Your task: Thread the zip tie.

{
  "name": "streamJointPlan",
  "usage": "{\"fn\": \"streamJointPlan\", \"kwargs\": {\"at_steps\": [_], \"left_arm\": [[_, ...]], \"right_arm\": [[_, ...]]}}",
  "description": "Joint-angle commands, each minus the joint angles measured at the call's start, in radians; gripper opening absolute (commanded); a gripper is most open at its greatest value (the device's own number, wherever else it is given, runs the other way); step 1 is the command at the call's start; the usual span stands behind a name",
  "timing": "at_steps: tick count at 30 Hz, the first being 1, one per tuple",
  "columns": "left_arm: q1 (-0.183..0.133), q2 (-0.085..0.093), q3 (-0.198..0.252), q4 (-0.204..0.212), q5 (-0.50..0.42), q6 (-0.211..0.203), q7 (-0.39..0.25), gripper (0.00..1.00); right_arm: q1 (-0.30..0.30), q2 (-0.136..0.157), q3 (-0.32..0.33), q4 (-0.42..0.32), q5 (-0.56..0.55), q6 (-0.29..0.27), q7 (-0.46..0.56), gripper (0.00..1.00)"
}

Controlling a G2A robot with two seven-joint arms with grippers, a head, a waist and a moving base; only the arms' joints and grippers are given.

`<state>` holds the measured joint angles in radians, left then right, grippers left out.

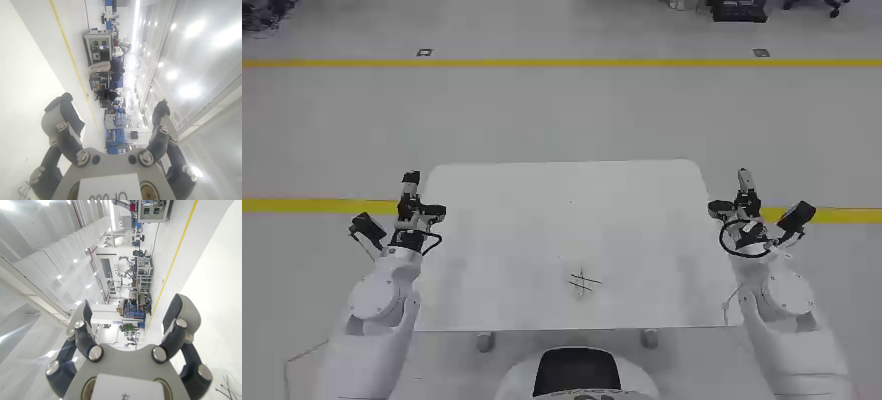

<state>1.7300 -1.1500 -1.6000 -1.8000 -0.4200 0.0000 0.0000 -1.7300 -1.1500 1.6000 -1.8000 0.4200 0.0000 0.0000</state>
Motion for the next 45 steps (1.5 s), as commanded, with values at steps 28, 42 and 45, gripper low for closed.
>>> {"fn": "streamJointPlan", "kwargs": {"at_steps": [28, 42, 45], "left_arm": [[0.000, 0.000, 0.000, 0.000, 0.000, 0.000, 0.000, 1.00], [0.000, 0.000, 0.000, 0.000, 0.000, 0.000, 0.000, 1.00], [0.000, 0.000, 0.000, 0.000, 0.000, 0.000, 0.000, 1.00]], "right_arm": [[0.046, 0.021, -0.106, -0.029, -0.723, -0.059, 0.184, 1.00], [0.297, 0.048, -0.171, 0.143, -1.037, -0.249, 0.575, 1.00], [0.378, 0.051, -0.221, 0.220, -1.048, -0.340, 0.669, 1.00]]}}
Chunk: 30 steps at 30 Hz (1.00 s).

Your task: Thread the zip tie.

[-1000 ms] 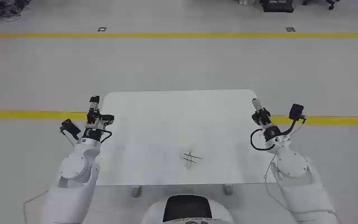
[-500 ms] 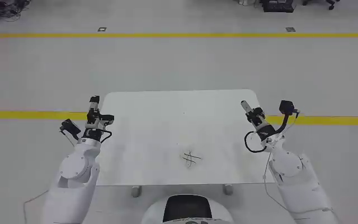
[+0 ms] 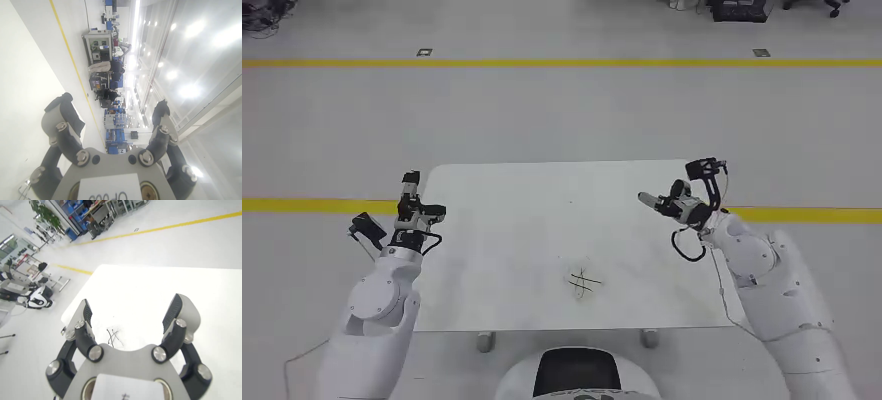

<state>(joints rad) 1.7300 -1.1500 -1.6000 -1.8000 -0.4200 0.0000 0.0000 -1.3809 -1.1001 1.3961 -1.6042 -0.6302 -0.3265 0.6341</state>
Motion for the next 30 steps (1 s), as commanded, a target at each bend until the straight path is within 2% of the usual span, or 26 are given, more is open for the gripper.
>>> {"fn": "streamJointPlan", "kwargs": {"at_steps": [1, 21, 23, 28, 30], "left_arm": [[0.000, 0.000, 0.000, 0.000, 0.000, 0.000, 0.000, 1.00], [0.000, 0.000, 0.000, 0.000, 0.000, 0.000, 0.000, 1.00], [0.000, 0.000, 0.000, 0.000, 0.000, 0.000, 0.000, 1.00], [0.000, 0.000, 0.000, 0.000, 0.000, 0.000, 0.000, 1.00], [0.000, 0.000, 0.000, 0.000, 0.000, 0.000, 0.000, 1.00]], "right_arm": [[0.029, 0.001, -0.017, 0.024, 0.003, -0.013, 0.035, 1.00], [0.029, 0.001, -0.017, 0.024, 0.003, -0.013, 0.035, 1.00], [0.027, 0.009, -0.040, -0.031, -0.065, -0.013, 0.103, 1.00], [0.003, 0.048, -0.083, -0.156, -0.106, -0.013, 0.230, 1.00], [0.004, 0.070, -0.129, -0.201, -0.126, -0.013, 0.292, 1.00]]}}
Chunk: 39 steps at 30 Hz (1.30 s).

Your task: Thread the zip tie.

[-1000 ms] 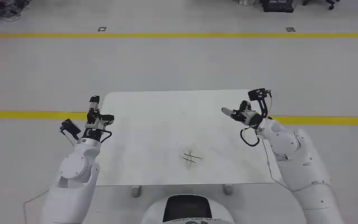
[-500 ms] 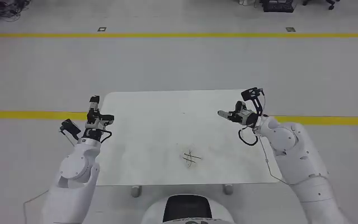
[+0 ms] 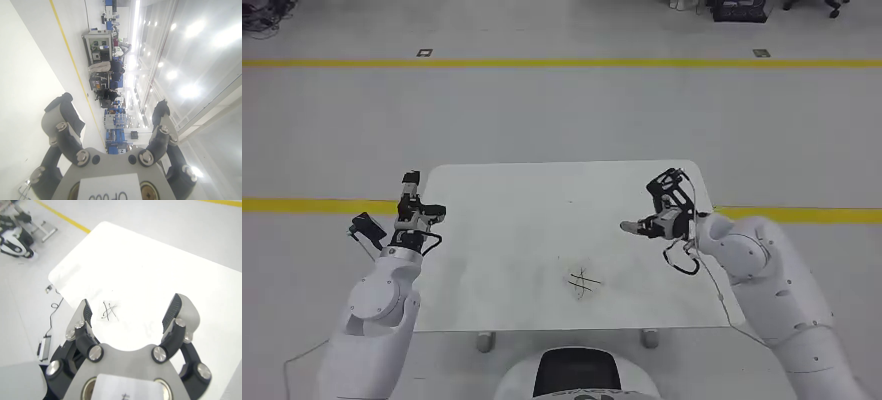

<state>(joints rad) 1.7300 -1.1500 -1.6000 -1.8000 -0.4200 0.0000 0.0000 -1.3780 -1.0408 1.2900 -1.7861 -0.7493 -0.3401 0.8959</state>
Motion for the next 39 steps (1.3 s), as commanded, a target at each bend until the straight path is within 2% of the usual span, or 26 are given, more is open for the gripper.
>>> {"fn": "streamJointPlan", "kwargs": {"at_steps": [1, 4, 8, 18, 20, 22, 25, 29, 33, 37, 39], "left_arm": [[0.000, 0.000, 0.000, 0.000, 0.000, 0.000, 0.000, 1.00], [0.000, 0.000, 0.000, 0.000, 0.000, 0.000, 0.000, 1.00], [0.000, 0.000, 0.000, 0.000, 0.000, 0.000, 0.000, 1.00], [0.000, 0.000, 0.000, 0.000, 0.000, 0.000, 0.000, 1.00], [0.000, 0.000, 0.000, 0.000, 0.000, 0.000, 0.000, 1.00], [0.000, 0.000, 0.000, 0.000, 0.000, 0.000, 0.000, 1.00], [0.000, 0.000, 0.000, 0.000, 0.000, 0.000, 0.000, 1.00], [0.000, 0.000, 0.000, 0.000, 0.000, 0.000, 0.000, 1.00], [0.000, 0.000, 0.000, 0.000, 0.000, 0.000, 0.000, 1.00], [0.000, 0.000, 0.000, 0.000, 0.000, 0.000, 0.000, 1.00], [0.000, 0.000, 0.000, 0.000, 0.000, 0.000, 0.000, 1.00]], "right_arm": [[0.004, 0.020, -0.040, -0.029, -0.005, 0.000, 0.048, 1.00], [0.026, 0.058, -0.132, -0.072, -0.011, 0.000, 0.124, 1.00], [0.090, 0.111, -0.254, -0.079, 0.047, 0.000, 0.199, 1.00], [0.097, 0.115, -0.261, -0.075, 0.049, 0.000, 0.200, 1.00], [0.103, 0.113, -0.281, -0.077, 0.035, 0.000, 0.213, 1.00], [0.131, 0.109, -0.308, -0.062, 0.028, 0.000, 0.222, 1.00], [0.206, 0.096, -0.364, -0.020, 0.038, 0.000, 0.259, 1.00], [0.326, 0.068, -0.482, 0.052, 0.067, 0.000, 0.315, 1.00], [0.448, 0.019, -0.631, 0.181, 0.102, 0.000, 0.318, 1.00], [0.534, -0.029, -0.747, 0.306, 0.150, 0.000, 0.283, 1.00], [0.565, -0.048, -0.791, 0.346, 0.166, 0.000, 0.271, 1.00]]}}
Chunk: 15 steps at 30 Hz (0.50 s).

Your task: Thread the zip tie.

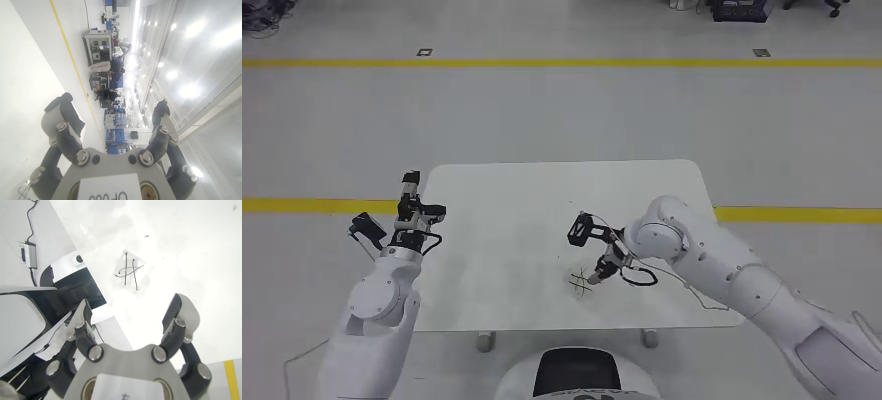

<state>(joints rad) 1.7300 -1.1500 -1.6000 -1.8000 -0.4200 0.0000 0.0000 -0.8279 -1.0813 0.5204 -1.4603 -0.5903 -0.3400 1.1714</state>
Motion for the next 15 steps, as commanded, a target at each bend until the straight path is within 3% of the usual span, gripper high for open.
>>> {"fn": "streamJointPlan", "kwargs": {"at_steps": [1, 10, 15], "left_arm": [[0.000, 0.000, 0.000, 0.000, 0.000, 0.000, 0.000, 1.00], [0.000, 0.000, 0.000, 0.000, 0.000, 0.000, 0.000, 1.00], [0.000, 0.000, 0.000, 0.000, 0.000, 0.000, 0.000, 1.00]], "right_arm": [[0.025, -0.013, -0.034, 0.029, 0.009, 0.000, -0.008, 1.00], [0.023, -0.013, -0.037, 0.027, 0.004, 0.000, -0.009, 1.00], [0.033, -0.042, -0.095, 0.040, -0.046, 0.022, 0.035, 1.00]]}}
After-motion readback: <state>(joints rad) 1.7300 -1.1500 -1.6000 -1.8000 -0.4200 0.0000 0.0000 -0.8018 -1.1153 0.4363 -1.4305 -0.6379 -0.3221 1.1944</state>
